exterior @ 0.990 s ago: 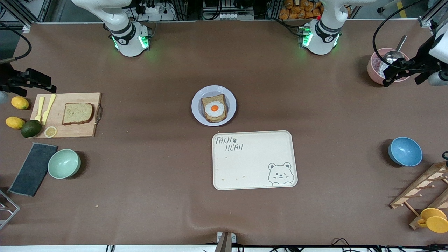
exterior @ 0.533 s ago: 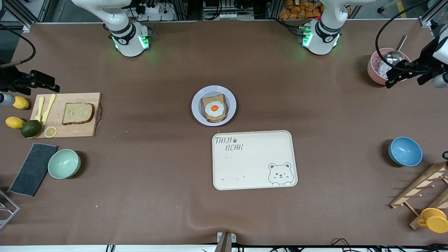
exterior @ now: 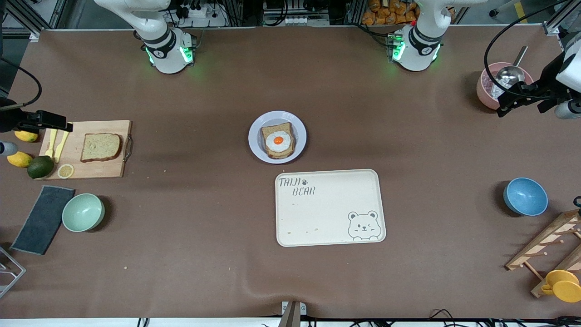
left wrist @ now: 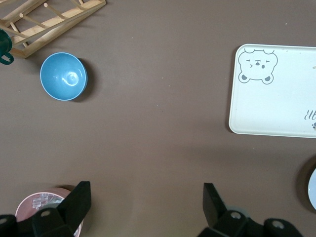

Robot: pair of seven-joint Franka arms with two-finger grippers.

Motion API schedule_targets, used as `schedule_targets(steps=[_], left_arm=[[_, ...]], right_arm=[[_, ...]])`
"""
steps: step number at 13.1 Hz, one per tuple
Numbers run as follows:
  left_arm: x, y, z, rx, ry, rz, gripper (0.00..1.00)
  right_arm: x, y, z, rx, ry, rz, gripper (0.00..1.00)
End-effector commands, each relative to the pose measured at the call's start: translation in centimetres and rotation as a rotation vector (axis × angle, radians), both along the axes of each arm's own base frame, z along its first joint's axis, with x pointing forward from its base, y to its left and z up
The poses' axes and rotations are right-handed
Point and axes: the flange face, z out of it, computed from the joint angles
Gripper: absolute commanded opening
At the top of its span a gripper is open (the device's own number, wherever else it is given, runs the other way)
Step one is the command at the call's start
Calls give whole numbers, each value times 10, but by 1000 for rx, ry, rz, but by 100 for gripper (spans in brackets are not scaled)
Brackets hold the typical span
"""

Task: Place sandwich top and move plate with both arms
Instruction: 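Reach the right gripper to the bread slice on the cutting board and grasp it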

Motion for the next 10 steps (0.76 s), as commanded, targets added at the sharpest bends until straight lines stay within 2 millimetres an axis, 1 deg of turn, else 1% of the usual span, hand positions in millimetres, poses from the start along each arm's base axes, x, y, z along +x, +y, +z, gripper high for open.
schedule_targets(steps=[1, 2, 3, 4, 6, 7, 9, 10], left_arm=[[3, 0, 1, 8, 9, -12, 100], [3, 0, 1, 8, 9, -12, 100], [3, -1, 0, 6, 13, -12, 100], [3, -1, -1, 6, 14, -12, 100], [3, -1, -2, 6, 16, -12, 100], [3, -1, -2, 6, 16, -15, 100], [2, 0, -2, 7, 17, -18, 100], [3, 0, -1, 7, 16, -18, 100]], right_arm=[[-1, -12, -17, 4, -11, 29, 100], [0, -21, -28, 12, 8, 37, 100], [0, -33, -37, 31, 16, 85, 100], [1, -45, -48, 42, 26, 97, 100], [3, -65, -66, 51, 41, 74, 100], [2, -68, -71, 53, 47, 68, 100], [-4, -79, -89, 64, 62, 44, 100], [-6, -82, -99, 68, 65, 48, 100]])
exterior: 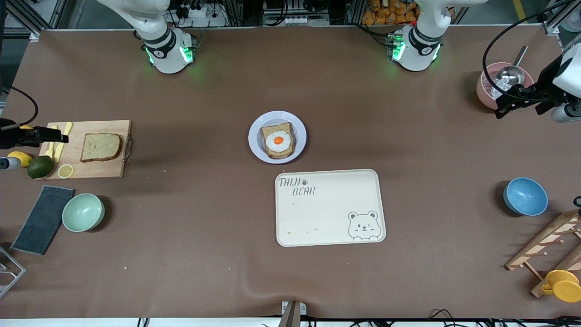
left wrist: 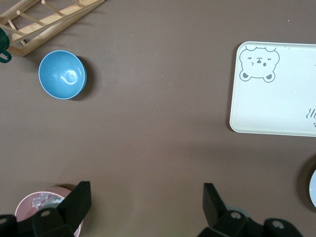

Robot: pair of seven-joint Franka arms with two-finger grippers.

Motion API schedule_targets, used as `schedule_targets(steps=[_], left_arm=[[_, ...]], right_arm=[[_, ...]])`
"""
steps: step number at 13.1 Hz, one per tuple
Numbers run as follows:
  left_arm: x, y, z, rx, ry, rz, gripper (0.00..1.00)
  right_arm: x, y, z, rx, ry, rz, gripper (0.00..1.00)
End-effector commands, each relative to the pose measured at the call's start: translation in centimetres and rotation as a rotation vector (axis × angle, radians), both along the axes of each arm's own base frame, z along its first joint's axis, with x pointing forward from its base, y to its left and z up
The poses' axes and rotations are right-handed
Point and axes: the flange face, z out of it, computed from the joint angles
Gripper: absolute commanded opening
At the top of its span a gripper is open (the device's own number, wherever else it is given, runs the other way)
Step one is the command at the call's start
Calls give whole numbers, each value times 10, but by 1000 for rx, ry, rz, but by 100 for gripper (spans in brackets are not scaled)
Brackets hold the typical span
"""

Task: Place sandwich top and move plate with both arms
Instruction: 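Reach the right gripper to the bread slice on the cutting board and grasp it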

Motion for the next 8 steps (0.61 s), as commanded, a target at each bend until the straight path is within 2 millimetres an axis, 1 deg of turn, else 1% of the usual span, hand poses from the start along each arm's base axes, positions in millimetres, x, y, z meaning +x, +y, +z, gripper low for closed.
schedule_targets(steps=[1, 2, 3, 5, 6, 7, 8], left_arm=[[0, 0, 3, 6, 6, -18, 100], [0, 0, 3, 6, 6, -18, 100], [1, 0, 2, 6, 8, -16, 100], [1, 0, 1, 1, 10, -16, 100], [0, -3, 0, -3, 13, -21, 100], [0, -5, -1, -20, 14, -20, 100], [0, -5, -1, -40, 15, -15, 100]], right_arm=[[-11, -13, -21, 21, -10, 9, 100], [-18, -22, -36, 30, -5, 3, 100], [-22, -25, -45, 40, -6, 0, 100], [-33, -39, -68, 69, 5, -27, 100], [-39, -48, -79, 77, -8, -8, 100], [-45, -55, -95, 88, -11, 6, 100], [-52, -62, -105, 89, -22, 6, 100]])
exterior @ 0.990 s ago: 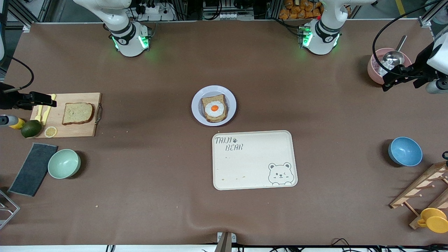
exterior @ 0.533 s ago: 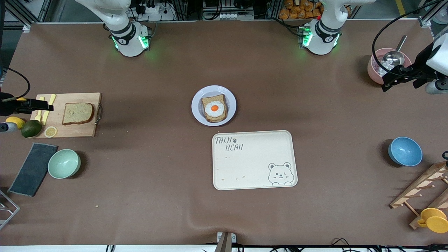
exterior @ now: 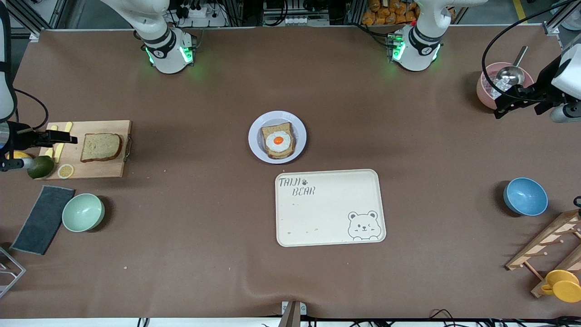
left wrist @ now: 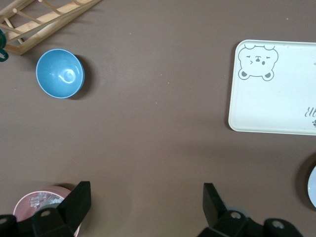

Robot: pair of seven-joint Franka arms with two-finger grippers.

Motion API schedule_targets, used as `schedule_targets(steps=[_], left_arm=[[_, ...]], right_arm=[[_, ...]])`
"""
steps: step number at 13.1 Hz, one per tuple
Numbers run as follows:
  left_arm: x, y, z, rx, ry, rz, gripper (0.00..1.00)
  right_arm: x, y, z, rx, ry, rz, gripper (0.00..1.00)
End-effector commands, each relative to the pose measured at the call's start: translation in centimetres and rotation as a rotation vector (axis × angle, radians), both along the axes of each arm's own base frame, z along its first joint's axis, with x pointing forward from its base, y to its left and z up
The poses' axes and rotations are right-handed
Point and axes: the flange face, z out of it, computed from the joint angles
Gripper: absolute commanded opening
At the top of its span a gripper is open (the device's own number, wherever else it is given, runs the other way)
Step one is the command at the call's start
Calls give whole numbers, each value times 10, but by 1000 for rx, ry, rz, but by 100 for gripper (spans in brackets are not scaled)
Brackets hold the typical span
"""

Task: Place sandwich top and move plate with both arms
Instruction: 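Reach the right gripper to the bread slice on the cutting board and grasp it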

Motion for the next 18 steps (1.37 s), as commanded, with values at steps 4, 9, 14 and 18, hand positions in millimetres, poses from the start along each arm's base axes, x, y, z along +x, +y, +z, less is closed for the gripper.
schedule_targets(steps=[4, 9, 14, 18], left_arm=[[5, -5, -8, -36, 18, -15, 100], [12, -15, -10, -47, -3, -25, 100], [25, -27, -30, -47, 1, -43, 100], [26, -32, -34, -47, 9, -52, 100]], right_arm=[[-19, -32, -49, 34, -22, 6, 94], [-31, -60, -96, 86, -16, -1, 81], [-45, -82, -138, 152, -25, 17, 75], [-54, -92, -151, 164, -17, 8, 66]])
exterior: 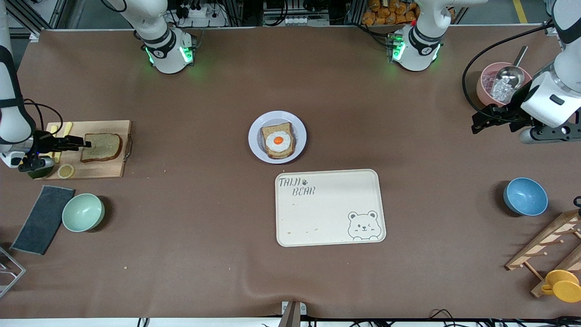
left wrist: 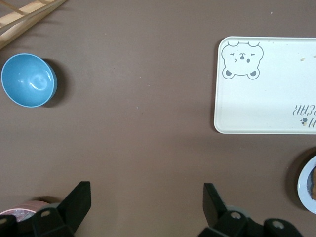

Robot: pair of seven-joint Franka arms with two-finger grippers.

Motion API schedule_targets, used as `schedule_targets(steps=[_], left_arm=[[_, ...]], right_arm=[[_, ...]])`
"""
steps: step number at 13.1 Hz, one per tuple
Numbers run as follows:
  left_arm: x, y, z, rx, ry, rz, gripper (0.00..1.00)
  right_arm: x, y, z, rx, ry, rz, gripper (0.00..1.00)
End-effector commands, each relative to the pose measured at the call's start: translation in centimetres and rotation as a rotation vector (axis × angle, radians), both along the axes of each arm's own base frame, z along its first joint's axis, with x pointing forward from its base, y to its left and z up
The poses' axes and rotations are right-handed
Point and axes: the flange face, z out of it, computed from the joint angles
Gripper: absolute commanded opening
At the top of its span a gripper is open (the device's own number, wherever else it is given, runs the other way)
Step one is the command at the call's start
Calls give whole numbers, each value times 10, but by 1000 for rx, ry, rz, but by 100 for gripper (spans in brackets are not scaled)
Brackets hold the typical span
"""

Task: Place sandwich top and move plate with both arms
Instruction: 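Lift the bread with the right gripper while the left gripper moves out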

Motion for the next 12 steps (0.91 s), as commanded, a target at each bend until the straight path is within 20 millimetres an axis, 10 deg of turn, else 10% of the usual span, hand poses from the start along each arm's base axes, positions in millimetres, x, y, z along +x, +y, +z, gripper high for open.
schedule_targets(steps=[1, 5, 9, 12], left_arm=[[1, -2, 4, -17, -13, -11, 100], [1, -2, 0, -35, -1, 5, 100], [1, -2, 0, -35, -3, 8, 100], [1, 0, 3, -36, -6, 13, 100]], right_arm=[[-3, -9, 1, 15, -24, -9, 66], [-10, -15, -33, 57, -44, -21, 64], [-15, -18, -42, 71, -36, -31, 0], [-12, -15, -37, 70, -40, -24, 0]])
